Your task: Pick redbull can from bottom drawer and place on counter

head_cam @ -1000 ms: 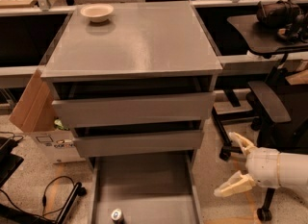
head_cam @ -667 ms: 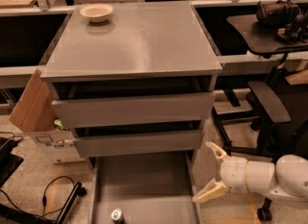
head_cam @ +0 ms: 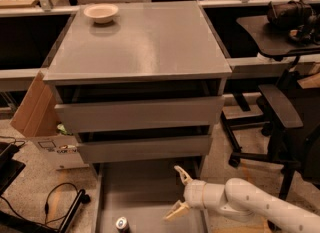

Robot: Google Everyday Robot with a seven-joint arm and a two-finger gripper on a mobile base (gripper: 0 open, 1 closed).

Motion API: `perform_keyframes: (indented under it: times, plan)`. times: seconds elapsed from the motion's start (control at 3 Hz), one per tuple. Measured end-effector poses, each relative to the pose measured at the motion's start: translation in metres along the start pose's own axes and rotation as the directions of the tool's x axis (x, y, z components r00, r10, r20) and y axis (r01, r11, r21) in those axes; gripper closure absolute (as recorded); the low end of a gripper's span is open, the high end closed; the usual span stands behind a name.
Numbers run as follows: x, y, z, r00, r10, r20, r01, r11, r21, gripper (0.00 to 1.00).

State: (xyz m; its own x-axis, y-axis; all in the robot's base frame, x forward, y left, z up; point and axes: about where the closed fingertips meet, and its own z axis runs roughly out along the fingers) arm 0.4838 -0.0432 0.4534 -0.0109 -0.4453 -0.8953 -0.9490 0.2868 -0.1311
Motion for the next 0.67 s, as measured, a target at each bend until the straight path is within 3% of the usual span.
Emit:
perform_keyframes:
  times: [0.33, 0.67]
  plan:
    - [0.053, 0.023, 0.065, 0.994, 0.107, 0.013, -0.106, 0.9932, -0.048, 0.0]
    - [0.069, 0.041, 0.085, 0.988, 0.155, 0.025, -0.152, 0.9856, -0.074, 0.0]
